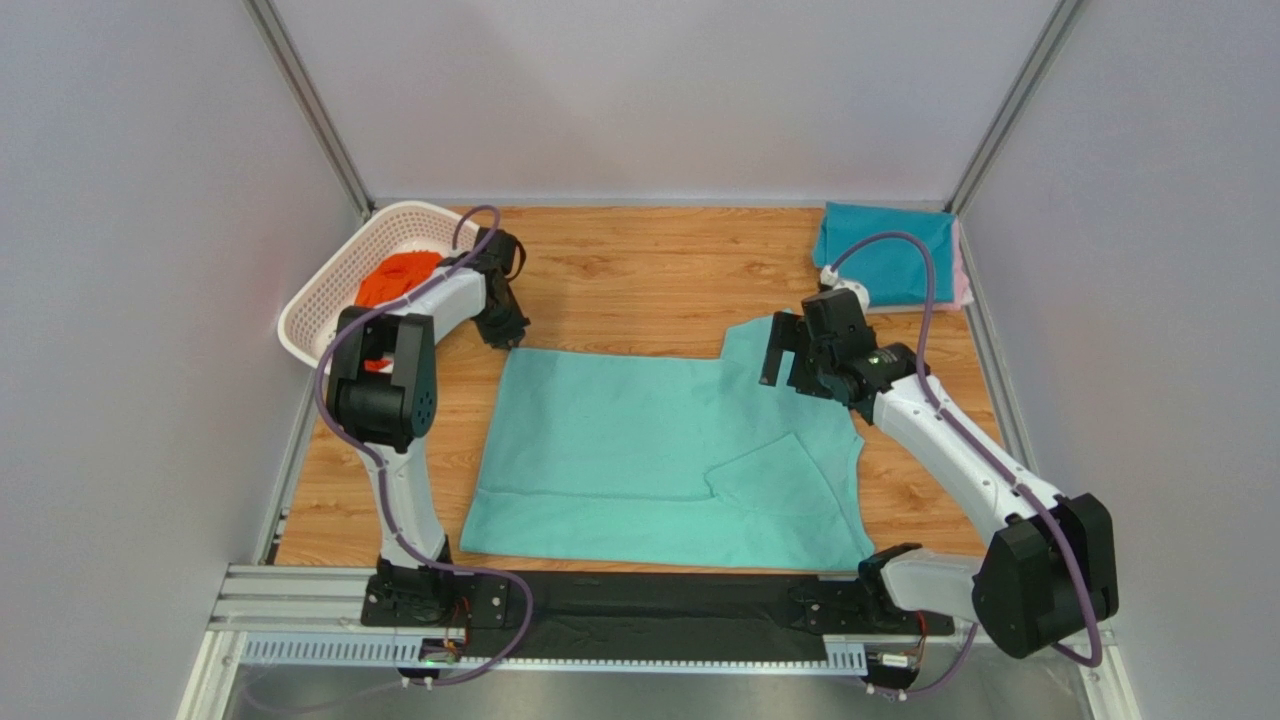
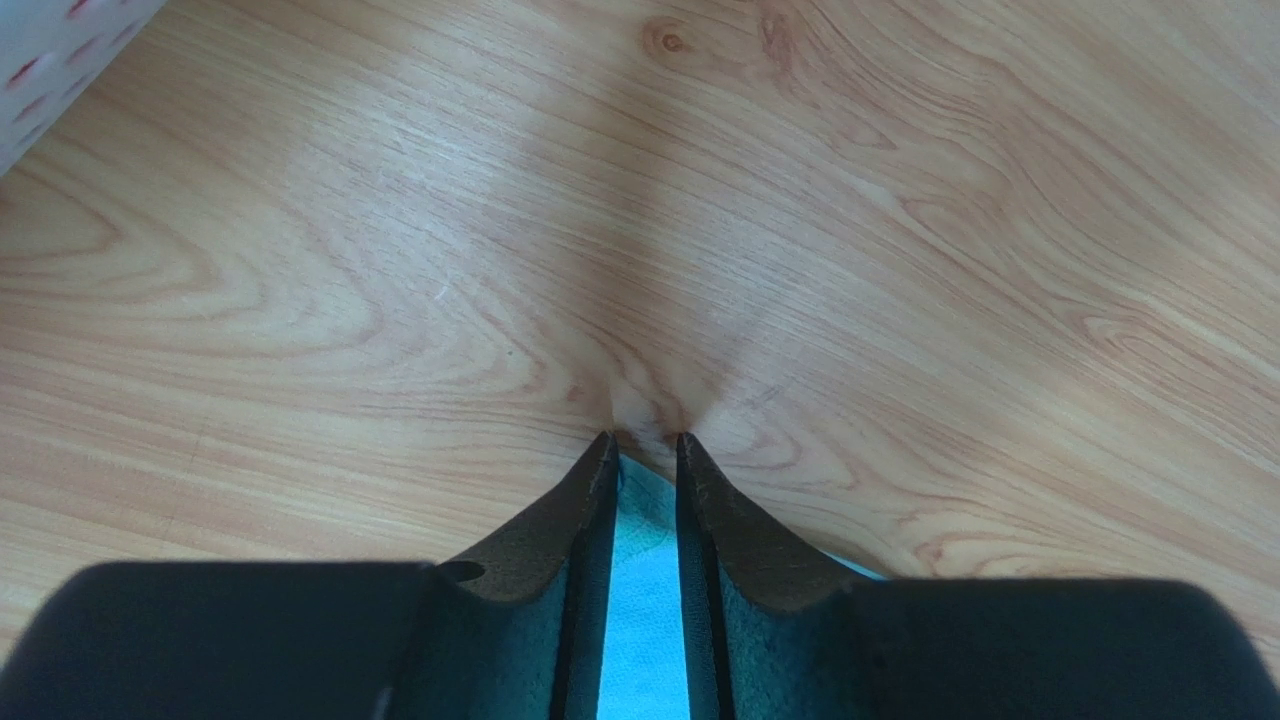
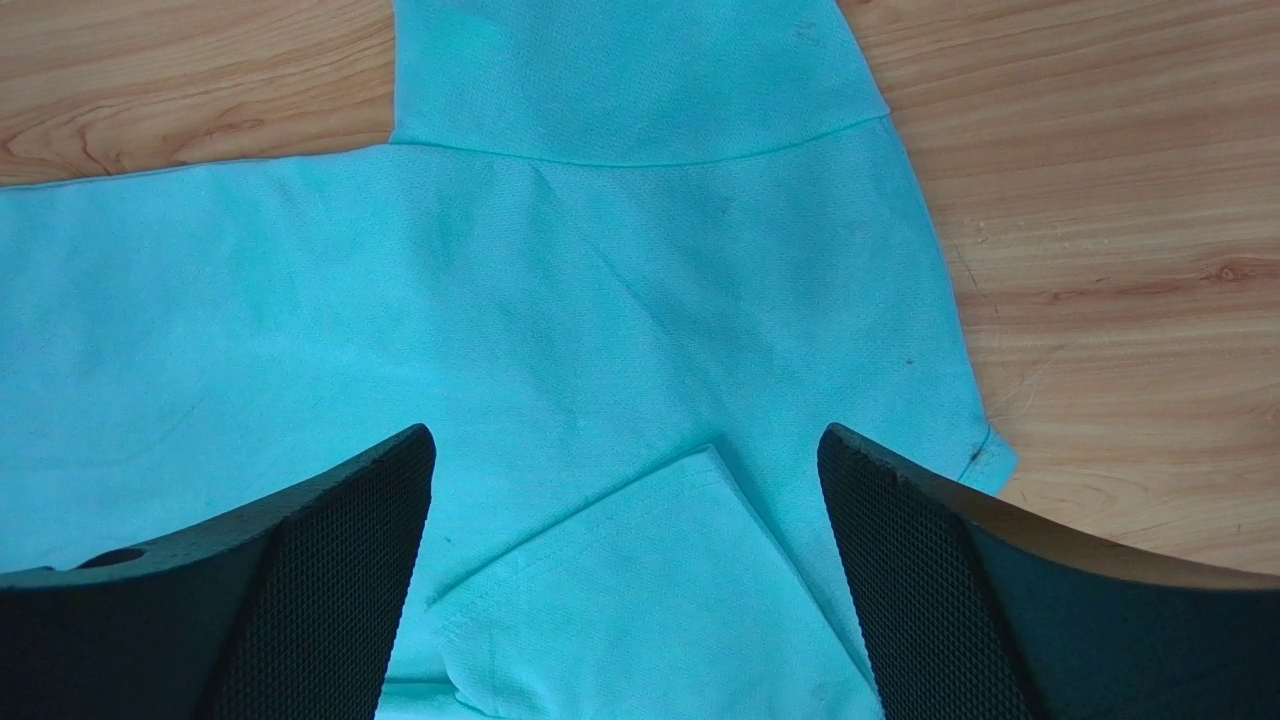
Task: Fold and stack the t-shirts
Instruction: Fold the tshirt
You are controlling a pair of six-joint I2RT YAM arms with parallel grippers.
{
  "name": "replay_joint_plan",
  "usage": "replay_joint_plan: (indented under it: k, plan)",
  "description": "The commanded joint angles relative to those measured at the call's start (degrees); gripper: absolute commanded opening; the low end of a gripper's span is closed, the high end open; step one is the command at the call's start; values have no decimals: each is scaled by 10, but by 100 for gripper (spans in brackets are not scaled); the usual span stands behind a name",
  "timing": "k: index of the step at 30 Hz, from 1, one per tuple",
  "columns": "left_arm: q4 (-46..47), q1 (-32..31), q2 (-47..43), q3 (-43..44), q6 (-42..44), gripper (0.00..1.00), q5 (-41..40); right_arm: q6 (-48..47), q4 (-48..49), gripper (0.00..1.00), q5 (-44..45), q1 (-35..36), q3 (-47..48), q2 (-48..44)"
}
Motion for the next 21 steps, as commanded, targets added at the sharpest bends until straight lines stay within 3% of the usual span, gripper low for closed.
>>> replay_joint_plan:
  k: [1, 2, 3, 11, 17, 21]
  plan:
    - [-6, 2, 11, 9, -3, 12, 8, -8, 22, 100, -3, -5, -2, -13]
    - [-8, 2, 11, 8, -3, 2, 11, -9, 22, 100, -4, -5, -2, -14]
    - [-9, 2, 10, 6, -2, 0, 15, -9, 23, 100, -4, -6, 0, -13]
    - [-5, 2, -20, -11, 13, 0, 37, -8, 31, 100, 1, -19, 32, 18]
    - [12, 2, -67, -35, 23, 0, 43, -16, 40, 100, -9, -60, 155, 163]
    - [13, 2, -84, -46, 29, 0, 39, -32, 34, 93, 20, -74, 258, 276]
